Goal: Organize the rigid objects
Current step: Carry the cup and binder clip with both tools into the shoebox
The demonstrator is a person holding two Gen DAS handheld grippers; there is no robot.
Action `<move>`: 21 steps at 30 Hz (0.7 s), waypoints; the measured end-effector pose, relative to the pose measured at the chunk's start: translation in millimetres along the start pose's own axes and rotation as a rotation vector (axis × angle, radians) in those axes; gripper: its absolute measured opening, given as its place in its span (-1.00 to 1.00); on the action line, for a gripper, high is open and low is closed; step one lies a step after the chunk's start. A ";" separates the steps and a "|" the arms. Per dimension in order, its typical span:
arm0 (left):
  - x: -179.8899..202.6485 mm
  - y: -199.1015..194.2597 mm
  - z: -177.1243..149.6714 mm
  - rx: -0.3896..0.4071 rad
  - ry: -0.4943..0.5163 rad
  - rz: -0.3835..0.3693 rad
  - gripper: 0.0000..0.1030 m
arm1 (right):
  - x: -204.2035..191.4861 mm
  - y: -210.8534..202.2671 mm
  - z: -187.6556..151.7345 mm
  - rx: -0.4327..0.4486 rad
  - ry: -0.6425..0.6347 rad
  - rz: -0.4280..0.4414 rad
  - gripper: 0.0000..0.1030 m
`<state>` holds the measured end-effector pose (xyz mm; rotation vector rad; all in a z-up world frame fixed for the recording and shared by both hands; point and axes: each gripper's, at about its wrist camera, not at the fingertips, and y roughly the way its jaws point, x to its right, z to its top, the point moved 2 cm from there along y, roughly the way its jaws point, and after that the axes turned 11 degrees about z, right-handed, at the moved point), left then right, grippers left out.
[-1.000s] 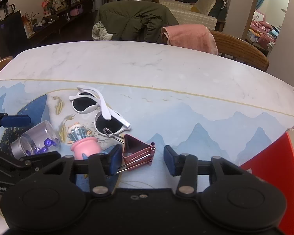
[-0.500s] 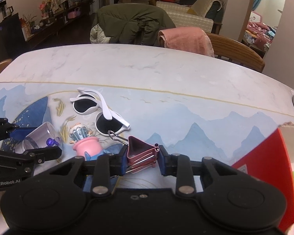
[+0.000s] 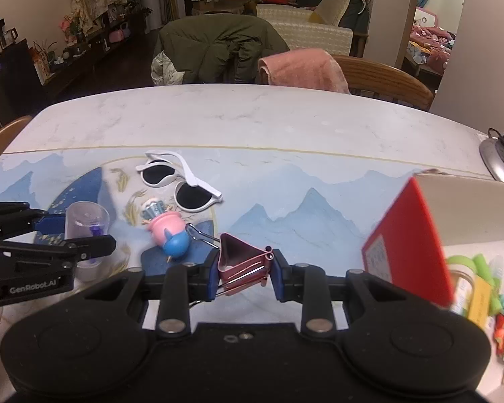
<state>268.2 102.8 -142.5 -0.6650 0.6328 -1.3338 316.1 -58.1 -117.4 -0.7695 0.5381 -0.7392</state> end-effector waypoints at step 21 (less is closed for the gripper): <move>49.3 -93.5 11.4 0.063 0.062 -0.024 -0.22 | 10.2 -118.7 -22.9 0.081 0.019 0.031 -0.44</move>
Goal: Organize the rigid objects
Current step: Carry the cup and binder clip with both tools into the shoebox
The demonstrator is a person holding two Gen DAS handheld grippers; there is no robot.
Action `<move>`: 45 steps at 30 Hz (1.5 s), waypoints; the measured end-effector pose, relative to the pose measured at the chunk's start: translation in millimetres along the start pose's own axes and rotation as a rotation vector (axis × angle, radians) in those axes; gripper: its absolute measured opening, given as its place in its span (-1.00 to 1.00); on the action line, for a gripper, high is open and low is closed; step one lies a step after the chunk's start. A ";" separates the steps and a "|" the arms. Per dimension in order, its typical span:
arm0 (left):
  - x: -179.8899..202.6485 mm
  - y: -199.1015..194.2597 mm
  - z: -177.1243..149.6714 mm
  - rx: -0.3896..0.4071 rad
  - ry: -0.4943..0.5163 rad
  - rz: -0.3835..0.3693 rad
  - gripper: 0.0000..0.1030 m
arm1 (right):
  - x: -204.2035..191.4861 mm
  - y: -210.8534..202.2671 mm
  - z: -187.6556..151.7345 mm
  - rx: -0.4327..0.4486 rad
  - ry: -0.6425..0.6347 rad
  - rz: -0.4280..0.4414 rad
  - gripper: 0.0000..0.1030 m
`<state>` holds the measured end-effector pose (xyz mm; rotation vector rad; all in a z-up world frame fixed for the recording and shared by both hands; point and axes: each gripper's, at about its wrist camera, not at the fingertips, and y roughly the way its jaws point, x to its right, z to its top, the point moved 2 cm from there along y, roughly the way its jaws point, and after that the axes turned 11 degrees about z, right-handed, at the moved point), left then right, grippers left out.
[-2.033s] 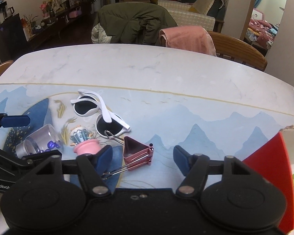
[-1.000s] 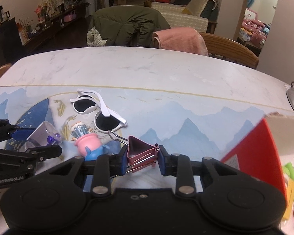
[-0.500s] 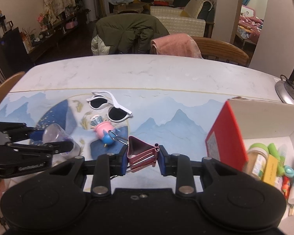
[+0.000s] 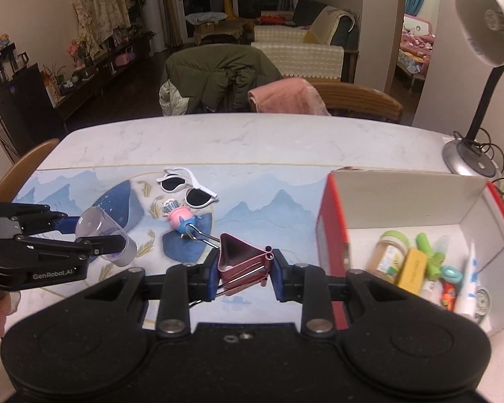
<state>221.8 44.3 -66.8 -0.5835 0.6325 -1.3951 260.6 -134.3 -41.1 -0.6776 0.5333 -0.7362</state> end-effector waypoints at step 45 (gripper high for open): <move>280.8 77.5 127.7 -0.029 0.120 -0.128 -0.22 | 251.8 -86.1 -42.8 0.059 0.101 -0.121 -0.44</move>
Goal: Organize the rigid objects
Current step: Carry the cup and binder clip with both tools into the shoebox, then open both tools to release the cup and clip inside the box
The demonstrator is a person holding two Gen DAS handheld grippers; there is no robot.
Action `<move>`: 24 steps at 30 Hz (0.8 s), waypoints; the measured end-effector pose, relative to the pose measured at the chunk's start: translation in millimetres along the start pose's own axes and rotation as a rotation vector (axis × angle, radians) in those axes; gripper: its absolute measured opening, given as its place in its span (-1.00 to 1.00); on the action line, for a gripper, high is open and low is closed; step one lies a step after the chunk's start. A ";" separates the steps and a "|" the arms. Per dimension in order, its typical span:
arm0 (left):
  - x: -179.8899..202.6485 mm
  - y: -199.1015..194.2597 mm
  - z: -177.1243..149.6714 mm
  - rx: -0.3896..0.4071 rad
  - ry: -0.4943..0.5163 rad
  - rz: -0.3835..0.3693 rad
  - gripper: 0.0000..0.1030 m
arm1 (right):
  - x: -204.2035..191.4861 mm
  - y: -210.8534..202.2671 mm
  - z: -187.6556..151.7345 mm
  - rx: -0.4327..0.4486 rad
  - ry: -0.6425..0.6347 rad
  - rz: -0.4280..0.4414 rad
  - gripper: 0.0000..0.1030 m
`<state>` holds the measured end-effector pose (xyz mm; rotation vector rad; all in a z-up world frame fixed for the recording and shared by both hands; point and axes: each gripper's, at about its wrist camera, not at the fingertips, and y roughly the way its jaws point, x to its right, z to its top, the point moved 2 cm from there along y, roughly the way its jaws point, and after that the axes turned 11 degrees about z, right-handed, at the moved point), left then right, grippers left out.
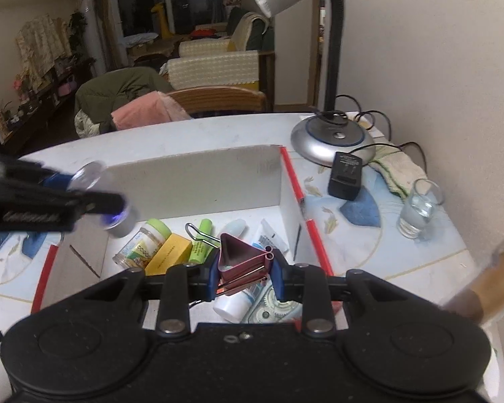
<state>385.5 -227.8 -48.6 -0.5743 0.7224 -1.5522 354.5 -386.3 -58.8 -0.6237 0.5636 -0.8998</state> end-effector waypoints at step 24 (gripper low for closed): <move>25.1 103.7 22.7 -0.128 -0.149 -0.073 -0.22 | -20.7 79.4 -10.5 -0.180 -0.144 0.104 -0.44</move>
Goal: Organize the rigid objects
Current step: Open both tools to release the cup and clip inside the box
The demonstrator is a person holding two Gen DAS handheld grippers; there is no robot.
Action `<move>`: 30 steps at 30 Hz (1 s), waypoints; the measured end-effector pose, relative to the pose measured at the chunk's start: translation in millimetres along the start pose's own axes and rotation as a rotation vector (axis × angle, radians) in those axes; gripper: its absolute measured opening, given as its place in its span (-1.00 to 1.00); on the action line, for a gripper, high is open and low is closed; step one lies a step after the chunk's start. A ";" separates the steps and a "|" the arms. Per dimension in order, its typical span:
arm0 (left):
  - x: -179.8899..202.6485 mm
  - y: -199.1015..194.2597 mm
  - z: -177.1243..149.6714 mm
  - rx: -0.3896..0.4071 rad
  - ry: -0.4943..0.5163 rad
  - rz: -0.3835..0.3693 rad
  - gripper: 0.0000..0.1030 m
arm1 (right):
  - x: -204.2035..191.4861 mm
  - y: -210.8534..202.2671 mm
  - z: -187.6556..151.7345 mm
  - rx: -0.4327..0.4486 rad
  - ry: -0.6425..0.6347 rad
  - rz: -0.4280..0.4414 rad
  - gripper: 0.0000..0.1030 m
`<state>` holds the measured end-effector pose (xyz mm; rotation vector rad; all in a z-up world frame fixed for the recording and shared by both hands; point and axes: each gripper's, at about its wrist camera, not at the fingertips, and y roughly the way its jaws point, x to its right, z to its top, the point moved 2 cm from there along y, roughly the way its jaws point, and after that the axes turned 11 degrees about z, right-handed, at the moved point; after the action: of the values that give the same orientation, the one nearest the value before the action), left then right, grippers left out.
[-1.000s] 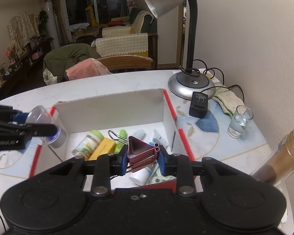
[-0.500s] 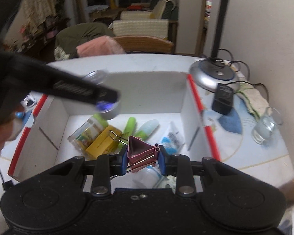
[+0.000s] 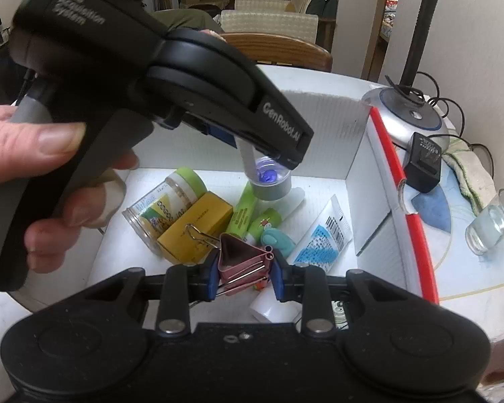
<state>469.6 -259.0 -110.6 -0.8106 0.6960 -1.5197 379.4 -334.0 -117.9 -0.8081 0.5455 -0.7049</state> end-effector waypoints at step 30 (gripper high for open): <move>-17.1 -18.2 -24.0 -0.025 0.059 0.052 0.11 | -1.0 -8.4 -7.7 0.010 0.047 -0.004 -0.14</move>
<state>440.2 -240.7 -111.3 -0.7627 0.7753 -1.4955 370.5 -340.9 -115.5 -0.7851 0.5824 -0.7315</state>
